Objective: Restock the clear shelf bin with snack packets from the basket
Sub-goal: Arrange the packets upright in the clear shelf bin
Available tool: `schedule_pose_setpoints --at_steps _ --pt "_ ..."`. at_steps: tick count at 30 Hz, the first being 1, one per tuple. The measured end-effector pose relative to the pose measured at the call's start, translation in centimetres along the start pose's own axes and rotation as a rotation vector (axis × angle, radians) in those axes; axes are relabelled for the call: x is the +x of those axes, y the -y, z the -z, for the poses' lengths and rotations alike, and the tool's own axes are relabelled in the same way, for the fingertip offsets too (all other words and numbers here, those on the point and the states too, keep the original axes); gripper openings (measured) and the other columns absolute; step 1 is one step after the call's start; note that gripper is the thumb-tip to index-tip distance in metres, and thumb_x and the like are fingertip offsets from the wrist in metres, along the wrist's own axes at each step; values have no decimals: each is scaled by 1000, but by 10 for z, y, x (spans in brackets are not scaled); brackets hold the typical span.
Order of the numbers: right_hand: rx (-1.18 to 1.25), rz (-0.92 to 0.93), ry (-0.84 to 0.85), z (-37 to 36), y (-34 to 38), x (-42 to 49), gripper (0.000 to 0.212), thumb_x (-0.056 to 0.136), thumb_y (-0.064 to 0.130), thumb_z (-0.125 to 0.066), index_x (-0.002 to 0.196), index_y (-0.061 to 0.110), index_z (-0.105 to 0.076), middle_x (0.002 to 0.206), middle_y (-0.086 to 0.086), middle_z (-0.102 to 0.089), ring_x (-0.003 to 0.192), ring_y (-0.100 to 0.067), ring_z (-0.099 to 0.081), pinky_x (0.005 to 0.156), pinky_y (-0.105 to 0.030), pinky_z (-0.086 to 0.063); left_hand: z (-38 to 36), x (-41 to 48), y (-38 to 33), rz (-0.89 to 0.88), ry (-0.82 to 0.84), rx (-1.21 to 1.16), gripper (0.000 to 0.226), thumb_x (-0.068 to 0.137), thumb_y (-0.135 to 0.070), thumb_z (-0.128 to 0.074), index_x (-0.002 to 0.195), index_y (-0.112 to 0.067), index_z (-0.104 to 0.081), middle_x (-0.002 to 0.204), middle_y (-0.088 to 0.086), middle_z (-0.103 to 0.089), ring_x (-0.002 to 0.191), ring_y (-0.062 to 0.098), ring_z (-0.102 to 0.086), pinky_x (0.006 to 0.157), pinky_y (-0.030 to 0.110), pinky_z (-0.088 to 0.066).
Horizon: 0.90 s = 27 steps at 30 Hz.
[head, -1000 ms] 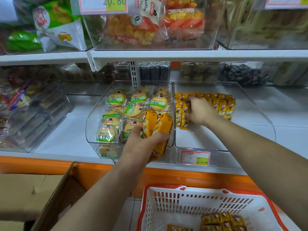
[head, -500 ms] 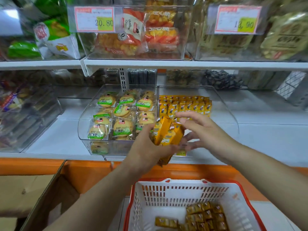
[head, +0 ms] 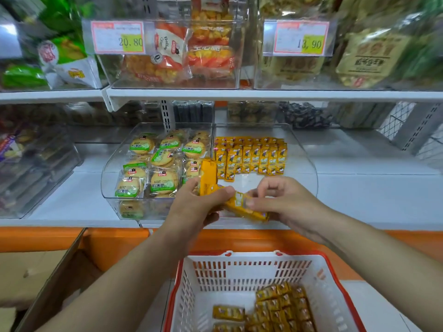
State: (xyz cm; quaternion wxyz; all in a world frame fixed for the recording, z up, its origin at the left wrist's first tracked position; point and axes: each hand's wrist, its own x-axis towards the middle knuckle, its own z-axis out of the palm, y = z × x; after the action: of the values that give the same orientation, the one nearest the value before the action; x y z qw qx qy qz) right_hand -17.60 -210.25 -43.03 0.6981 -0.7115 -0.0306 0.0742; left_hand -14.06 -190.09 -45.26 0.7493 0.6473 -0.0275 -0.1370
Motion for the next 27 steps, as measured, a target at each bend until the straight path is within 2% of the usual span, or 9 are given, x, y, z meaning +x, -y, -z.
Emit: schedule_pose_setpoints --at_steps 2,5,7,12,16,19,21,23,27 --pt "-16 -20 50 -7 -4 -2 29 69 4 -85 83 13 -62 89 -3 -73 68 -17 -68 59 -27 -53 -1 2 1 -23 6 7 62 52 -40 -91 102 -16 -64 73 -2 -71 63 11 -66 60 28 -55" --pt "-104 -71 142 -12 -5 0 58 75 -4 -82 120 25 -60 91 6 -72 71 -15 -68 61 -27 -53 -2 4 3 -28 42 32 55 64 -36 -96 107 -17 -66 75 -2 -72 69 16 -69 67 35 -58" --pt "-119 -70 195 -9 -3 4 69 78 -5 -78 129 36 -56 89 9 -71 75 -15 -69 62 -27 -54 -1 5 2 -14 28 56 46 74 -42 -89 107 -19 -67 76 -3 -71 69 16 -67 63 32 -56" --pt "-151 10 -40 20 4 32 58 76 -3 -79 119 31 -59 94 1 -66 77 -20 -70 66 -36 -57 17 14 -5 -3 -52 106 19 96 -22 -69 113 -16 -65 100 11 -75 71 15 -71 58 29 -54" --pt "-365 77 -290 47 -5 81 49 73 2 -84 102 27 -54 83 -3 -60 67 -19 -63 68 -42 -55 30 18 -8 -28 -52 191 50 95 -18 -70 140 -2 -54 103 17 -76 79 22 -76 61 28 -56" --pt "-510 95 -336 58 -18 121 52 72 -2 -84 96 29 -49 94 -15 -59 75 -28 -62 73 -53 -57 33 20 -9 -47 -64 219 45 94 -15 -71 135 -3 -58 99 21 -76 81 27 -77 61 30 -59" --pt "-655 98 -362 59 -27 147 52 69 1 -87 97 24 -50 95 -8 -62 79 -28 -63 72 -49 -57 35 21 -8 -72 -75 253 27 95 -14 -70 120 -5 -67 95 20 -77 83 31 -77 64 35 -60" --pt "-793 91 -381 57 -33 171 52 66 6 -90 98 22 -53 89 1 -61 78 -25 -62 65 -32 -49 38 23 -6 -90 -78 283 13 95 -15 -70 106 -9 -72 90 17 -77 84 32 -75 69 42 -62" --pt "-971 60 -373 51 -43 206 51 67 12 -91 101 24 -56 93 -3 -62 75 -22 -58 61 -26 -37 42 28 -2 -86 -74 287 10 94 -16 -71 103 -16 -74 90 12 -78 81 29 -76 68 38 -63"
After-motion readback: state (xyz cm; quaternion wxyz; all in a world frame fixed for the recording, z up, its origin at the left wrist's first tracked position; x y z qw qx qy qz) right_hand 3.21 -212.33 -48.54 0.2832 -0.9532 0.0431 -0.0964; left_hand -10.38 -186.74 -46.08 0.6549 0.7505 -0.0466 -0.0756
